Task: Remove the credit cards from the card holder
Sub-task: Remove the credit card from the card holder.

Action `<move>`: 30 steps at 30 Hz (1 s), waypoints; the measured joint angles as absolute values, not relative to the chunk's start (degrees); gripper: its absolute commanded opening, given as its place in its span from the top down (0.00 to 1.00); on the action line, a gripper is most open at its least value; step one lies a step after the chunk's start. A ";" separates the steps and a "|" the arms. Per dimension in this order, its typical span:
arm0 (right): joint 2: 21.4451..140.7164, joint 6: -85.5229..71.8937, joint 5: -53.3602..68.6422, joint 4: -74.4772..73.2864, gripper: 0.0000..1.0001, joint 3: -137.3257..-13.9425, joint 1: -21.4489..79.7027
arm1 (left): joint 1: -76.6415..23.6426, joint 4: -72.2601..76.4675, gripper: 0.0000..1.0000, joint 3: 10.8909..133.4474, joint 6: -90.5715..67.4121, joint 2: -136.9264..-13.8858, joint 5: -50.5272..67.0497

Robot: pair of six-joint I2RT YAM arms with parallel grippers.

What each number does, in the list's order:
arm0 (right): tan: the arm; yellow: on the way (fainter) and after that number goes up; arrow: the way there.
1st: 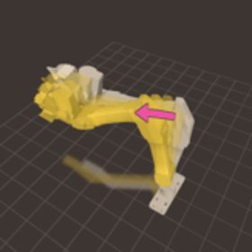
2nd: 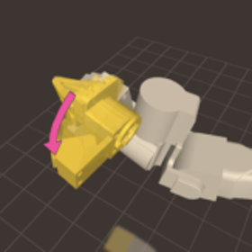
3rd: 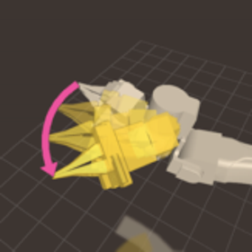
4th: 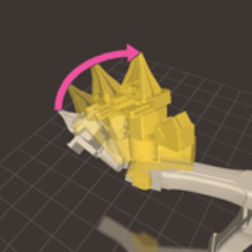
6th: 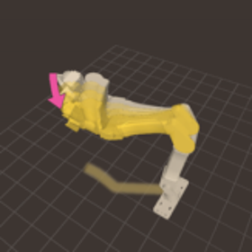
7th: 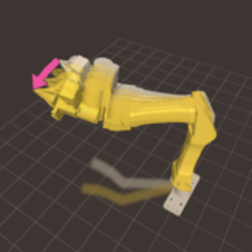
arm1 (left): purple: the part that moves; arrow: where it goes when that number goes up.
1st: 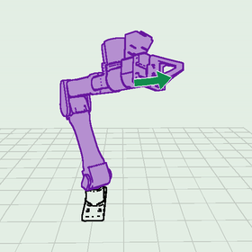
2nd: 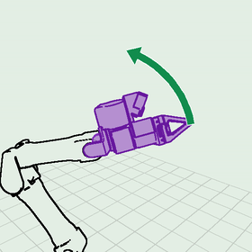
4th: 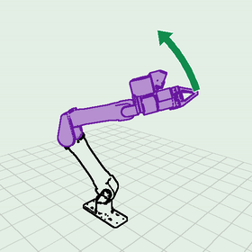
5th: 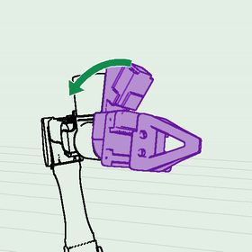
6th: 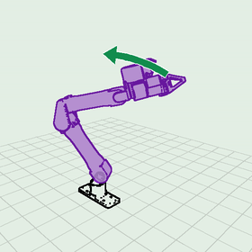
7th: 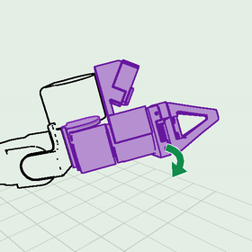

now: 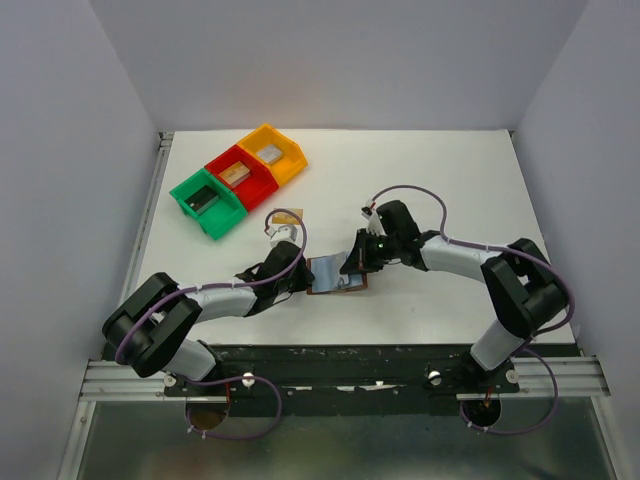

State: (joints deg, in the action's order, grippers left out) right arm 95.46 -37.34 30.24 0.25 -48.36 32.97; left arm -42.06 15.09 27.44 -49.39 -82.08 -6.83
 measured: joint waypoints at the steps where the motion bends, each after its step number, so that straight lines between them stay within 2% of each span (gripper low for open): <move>1: 95.11 -37.19 29.93 -0.27 1.00 -48.36 32.93 | -42.06 15.14 1.00 27.40 -49.43 -82.08 -6.81; 19: 87.55 -34.37 25.82 -9.06 1.00 -49.78 32.51 | -42.06 15.03 1.00 27.40 -49.41 -81.95 -6.81; 23: 84.07 -33.01 24.73 -11.22 1.00 -49.93 32.49 | -42.06 13.34 0.87 27.40 -48.93 -80.71 -6.81; 25: 82.46 -32.23 24.18 -12.64 1.00 -50.28 32.49 | -42.06 11.88 0.72 27.40 -48.47 -79.70 -6.83; 27: 81.12 -31.29 23.59 -13.69 1.00 -50.81 32.49 | -42.06 10.02 0.62 27.44 -47.75 -78.30 -6.81; 30: 79.46 -29.87 23.09 -14.83 1.00 -51.57 32.49 | -42.06 7.79 0.55 28.25 -46.70 -77.14 -6.79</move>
State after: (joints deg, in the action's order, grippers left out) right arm 79.46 -29.87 23.09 -14.83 -51.57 32.49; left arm -42.06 7.79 28.25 -46.70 -77.14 -6.79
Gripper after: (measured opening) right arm 0.012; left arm 0.388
